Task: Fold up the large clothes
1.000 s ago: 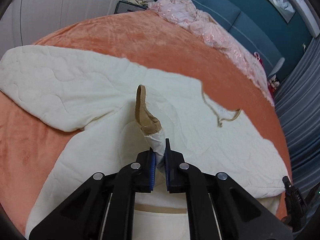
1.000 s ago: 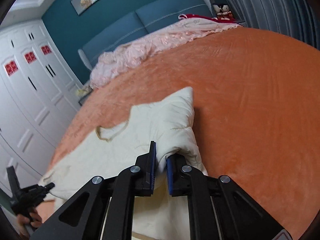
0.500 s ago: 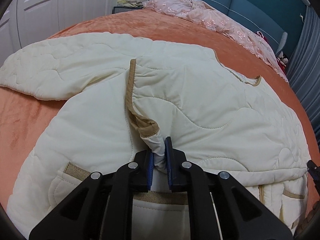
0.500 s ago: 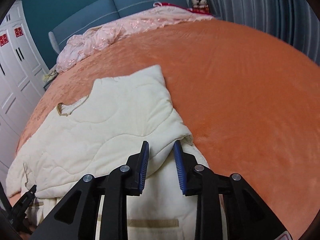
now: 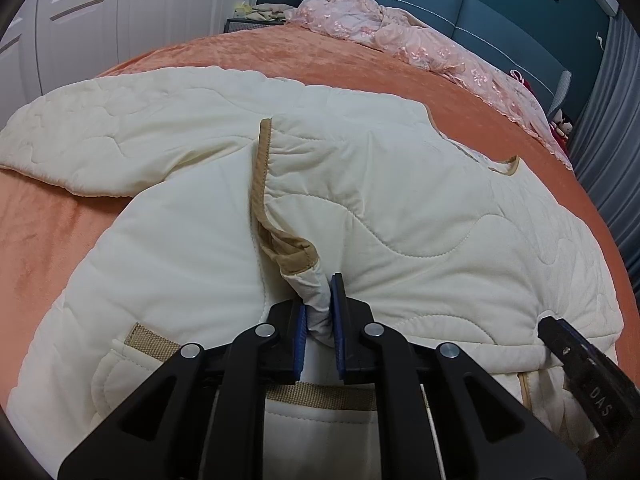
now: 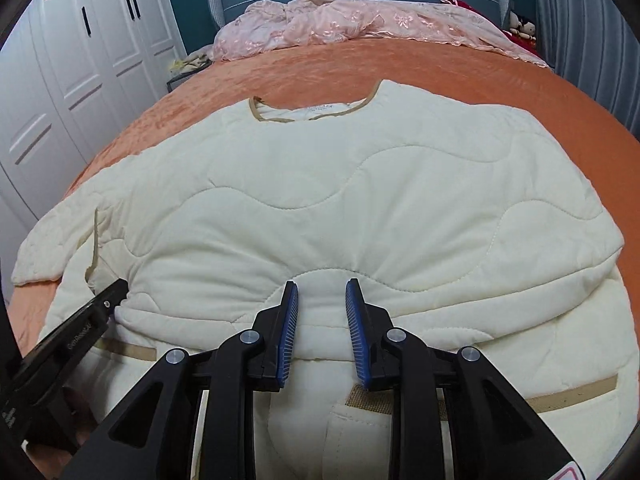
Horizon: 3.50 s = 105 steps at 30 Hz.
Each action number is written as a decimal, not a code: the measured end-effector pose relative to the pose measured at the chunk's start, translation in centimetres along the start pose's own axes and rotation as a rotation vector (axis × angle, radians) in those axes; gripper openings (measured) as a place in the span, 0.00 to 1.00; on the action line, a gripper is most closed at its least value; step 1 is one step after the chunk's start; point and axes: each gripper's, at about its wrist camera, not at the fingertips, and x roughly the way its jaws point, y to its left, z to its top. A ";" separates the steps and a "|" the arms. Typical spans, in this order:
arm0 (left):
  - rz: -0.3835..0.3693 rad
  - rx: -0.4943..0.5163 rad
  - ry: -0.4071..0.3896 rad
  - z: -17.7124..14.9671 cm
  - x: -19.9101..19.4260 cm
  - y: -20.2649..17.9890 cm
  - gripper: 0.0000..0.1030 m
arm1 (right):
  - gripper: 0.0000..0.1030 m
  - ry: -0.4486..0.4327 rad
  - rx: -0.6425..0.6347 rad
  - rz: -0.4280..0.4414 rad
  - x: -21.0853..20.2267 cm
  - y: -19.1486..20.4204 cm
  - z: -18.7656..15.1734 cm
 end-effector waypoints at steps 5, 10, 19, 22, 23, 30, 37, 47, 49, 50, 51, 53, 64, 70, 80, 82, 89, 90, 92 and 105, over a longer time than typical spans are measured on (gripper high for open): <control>0.007 0.007 -0.015 -0.2 0.0 -0.3 0.10 | 0.24 -0.013 -0.017 -0.013 0.4 0.6 -0.6; 0.013 0.012 -0.029 -0.3 0.1 -0.4 0.10 | 0.24 -0.061 -0.040 -0.037 0.5 1.1 -1.2; -0.123 -0.142 0.037 1.6 -1.5 2.6 0.22 | 0.24 -0.066 -0.031 -0.029 0.7 0.9 -1.4; -0.114 -0.234 -0.016 3.4 -5.1 6.9 0.52 | 0.24 -0.068 -0.031 -0.032 0.6 1.0 -1.4; -0.078 -0.250 -0.047 4.1 -6.2 8.8 0.64 | 0.24 -0.068 -0.031 -0.032 0.6 1.0 -1.5; 0.184 -0.483 -0.044 9.3 -7.5 27.5 0.73 | 0.23 -0.068 -0.029 -0.030 0.6 1.0 -1.4; 0.216 -0.740 -0.052 10.7 -6.2 39.2 0.70 | 0.23 -0.068 -0.035 -0.040 0.5 1.1 -1.4; 0.063 -0.511 -0.120 17.5 -7.2 30.6 0.06 | 0.23 -0.069 -0.037 -0.043 0.5 1.1 -1.2; 0.010 -0.387 -0.167 19.2 -9.4 25.2 0.05 | 0.23 -0.069 -0.037 -0.044 0.5 1.2 -1.2; -0.027 -0.318 -0.188 20.1 -10.6 21.9 0.05 | 0.23 -0.068 -0.036 -0.043 0.5 1.1 -1.2; -0.069 -0.250 -0.208 20.7 -11.7 18.3 0.05 | 0.23 -0.067 -0.034 -0.042 0.4 1.2 -1.1; -0.159 -0.130 -0.224 21.2 -13.6 10.8 0.05 | 0.23 -0.063 -0.028 -0.039 0.2 1.2 -0.9; -0.470 0.033 0.096 8.8 -9.1 -11.5 0.57 | 0.57 -0.139 0.173 0.087 -9.5 -4.9 -3.6; -0.414 -0.207 0.124 7.5 -6.6 -4.3 0.58 | 0.57 -0.120 0.217 0.077 -9.8 -7.9 -2.2; -0.285 -0.614 0.162 9.0 -0.1 10.9 0.58 | 0.57 -0.105 0.356 -0.012 -5.1 -10.3 3.9; -0.305 -0.656 0.182 8.9 1.0 11.9 0.58 | 0.57 -0.081 0.395 -0.036 -3.9 -11.0 4.3; -0.324 -0.705 0.221 8.8 2.6 12.4 0.21 | 0.14 -0.049 0.376 0.075 -2.8 -10.1 5.2; -0.310 -0.686 0.201 9.1 2.1 12.4 0.14 | 0.14 -0.102 0.351 0.083 -4.2 -9.6 5.6; -0.283 -0.641 0.162 9.1 1.2 12.5 0.12 | 0.13 -0.179 0.317 0.088 -6.9 -9.0 6.2; -0.019 -0.246 0.099 5.8 1.2 9.1 0.11 | 0.13 -0.016 0.238 -0.057 -2.1 -10.1 0.3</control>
